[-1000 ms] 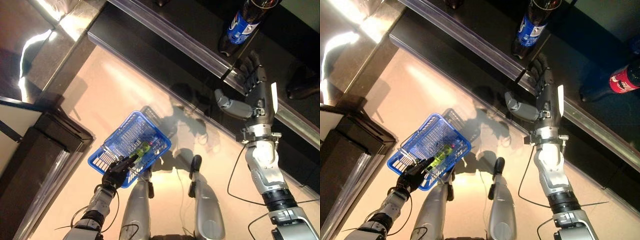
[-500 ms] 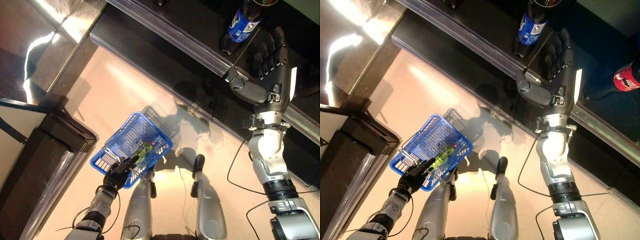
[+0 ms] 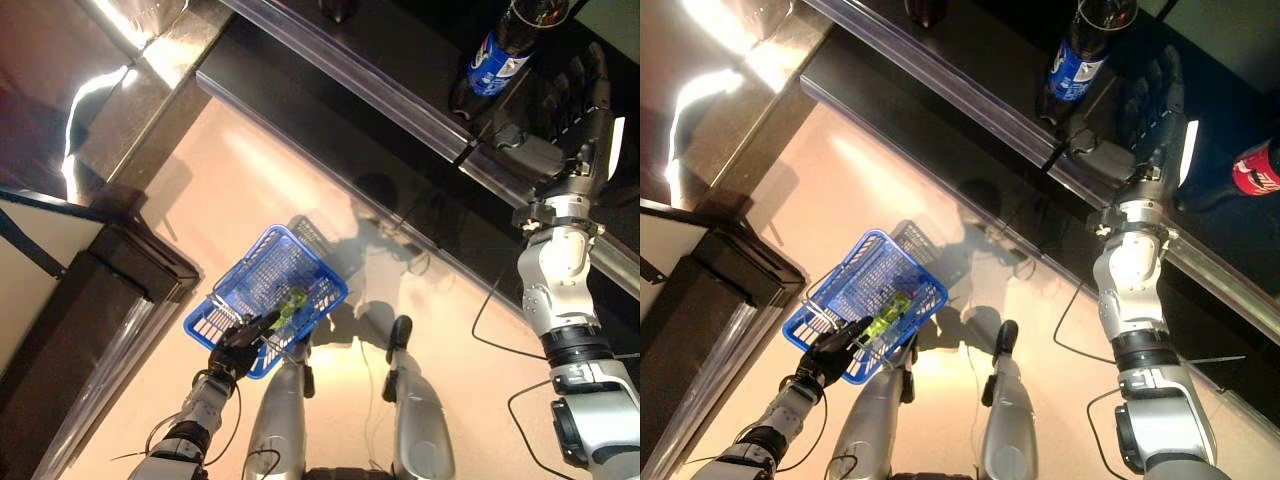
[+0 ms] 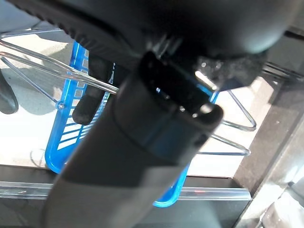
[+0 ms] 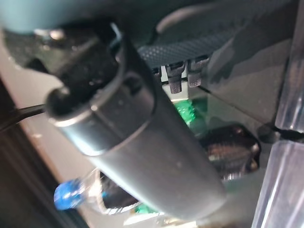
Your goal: Pick up the drink and place into the basket.
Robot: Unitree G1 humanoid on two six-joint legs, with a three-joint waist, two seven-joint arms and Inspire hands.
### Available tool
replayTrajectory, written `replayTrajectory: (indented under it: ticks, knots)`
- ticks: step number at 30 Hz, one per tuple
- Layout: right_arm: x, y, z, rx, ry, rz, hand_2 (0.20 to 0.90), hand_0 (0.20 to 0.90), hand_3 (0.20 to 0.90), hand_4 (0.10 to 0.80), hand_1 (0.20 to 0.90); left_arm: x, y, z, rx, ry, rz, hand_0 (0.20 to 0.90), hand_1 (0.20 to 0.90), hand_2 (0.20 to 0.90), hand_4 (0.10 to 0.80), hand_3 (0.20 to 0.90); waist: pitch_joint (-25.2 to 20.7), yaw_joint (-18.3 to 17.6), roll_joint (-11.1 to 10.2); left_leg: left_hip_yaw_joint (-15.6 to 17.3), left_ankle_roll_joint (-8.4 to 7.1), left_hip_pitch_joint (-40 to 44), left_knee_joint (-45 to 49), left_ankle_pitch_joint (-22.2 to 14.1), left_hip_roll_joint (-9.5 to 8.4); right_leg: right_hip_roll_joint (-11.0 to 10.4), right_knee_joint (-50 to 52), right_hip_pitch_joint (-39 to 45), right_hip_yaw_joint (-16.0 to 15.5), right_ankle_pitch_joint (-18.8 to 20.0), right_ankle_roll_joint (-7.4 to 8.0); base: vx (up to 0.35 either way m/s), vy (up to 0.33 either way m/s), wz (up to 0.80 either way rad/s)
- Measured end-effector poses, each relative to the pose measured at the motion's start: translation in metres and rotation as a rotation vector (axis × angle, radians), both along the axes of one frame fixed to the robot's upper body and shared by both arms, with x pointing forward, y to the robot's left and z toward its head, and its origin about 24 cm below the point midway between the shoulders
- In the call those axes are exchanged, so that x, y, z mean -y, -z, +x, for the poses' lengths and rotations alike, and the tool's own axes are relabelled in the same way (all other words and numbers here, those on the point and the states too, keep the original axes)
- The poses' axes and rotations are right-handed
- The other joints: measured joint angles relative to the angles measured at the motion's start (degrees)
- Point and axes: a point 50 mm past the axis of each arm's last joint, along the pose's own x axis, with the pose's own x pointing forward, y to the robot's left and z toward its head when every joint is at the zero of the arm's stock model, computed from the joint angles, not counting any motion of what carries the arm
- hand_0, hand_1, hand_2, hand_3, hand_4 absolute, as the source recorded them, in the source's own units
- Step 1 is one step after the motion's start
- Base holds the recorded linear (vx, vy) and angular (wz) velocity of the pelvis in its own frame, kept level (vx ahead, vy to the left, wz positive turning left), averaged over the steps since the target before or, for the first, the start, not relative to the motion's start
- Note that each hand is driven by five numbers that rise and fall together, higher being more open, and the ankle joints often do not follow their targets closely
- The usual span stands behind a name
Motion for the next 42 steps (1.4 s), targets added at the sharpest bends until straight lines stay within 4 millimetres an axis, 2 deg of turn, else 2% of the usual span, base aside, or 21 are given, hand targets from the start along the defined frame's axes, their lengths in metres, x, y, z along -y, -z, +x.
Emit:
replayTrajectory:
  ticks: [2, 13, 21, 40, 41, 42]
  knots:
    - [0.002, -0.002, 0.003, -0.009, 0.007, -0.007, 0.9, 0.9, 0.9, 0.8, 0.9, 0.0, 0.0, 0.0, -0.001, 0.002, -0.002, 0.3, 0.3, 0.3, 0.1, 0.2, -0.03, 0.09, 0.1, -0.31, 0.01, 0.04, -0.04, -0.01, -0.01, -0.04, -0.19, 0.37, -0.89, 0.04, 0.01, -0.005, -0.009, 0.09]
    - [0.016, -0.019, 0.018, -0.053, 0.011, 0.003, 0.9, 0.9, 0.9, 0.8, 0.9, 0.002, -0.003, 0.004, 0.004, 0.03, -0.005, 0.3, 0.3, 0.3, 0.1, 0.2, -0.02, 2.52, 0.11, -1.17, 0.01, 0.08, 0.11, 0.0, -0.21, -0.11, -0.35, 1.12, -1.24, 0.05, 0.0, 0.0, -0.007, 0.03]
    - [0.012, -0.023, 0.023, -0.075, -0.018, 0.002, 0.9, 0.9, 0.9, 0.8, 0.9, 0.002, -0.005, 0.006, 0.004, 0.04, -0.004, 0.3, 0.3, 0.3, 0.1, 0.2, -0.02, 2.63, 0.11, -1.39, 0.0, 0.03, 0.13, 0.0, -0.25, -0.14, -0.6, 1.59, -2.29, 0.05, 0.01, 0.003, -0.008, 0.02]
    - [0.011, -0.029, 0.035, -0.135, -0.04, 0.012, 0.9, 0.9, 0.9, 0.8, 0.9, 0.003, -0.007, 0.008, 0.018, 0.068, -0.002, 0.3, 0.3, 0.3, 0.1, 0.2, -0.02, 4.21, 0.11, -1.97, 0.0, 0.01, 0.12, 0.0, -0.39, -0.14, -0.96, 2.11, -2.57, 0.05, 0.01, 0.003, -0.003, 0.01]
    - [0.011, -0.029, 0.035, -0.135, -0.047, 0.017, 0.832, 0.832, 0.82, 0.72, 0.832, 0.003, -0.007, 0.008, 0.018, 0.068, -0.002, 0.3, 0.3, 0.3, 0.1, 0.2, -0.02, 4.21, 0.11, -2.05, 0.0, 0.04, 0.1, 0.01, -0.41, -0.13, -1.01, 2.22, -2.65, 0.05, 0.01, 0.021, -0.012, 0.04]
    - [0.011, -0.029, 0.035, -0.134, -0.054, 0.022, 0.408, 0.408, 0.326, 0.226, 0.408, 0.003, -0.007, 0.008, 0.018, 0.068, -0.002, 0.3, 0.3, 0.3, 0.1, 0.2, -0.02, 4.22, 0.11, -2.1, 0.0, 0.07, 0.08, 0.01, -0.42, -0.14, -1.06, 2.3, -2.73, 0.05, 0.01, 0.0, 0.0, 0.0]
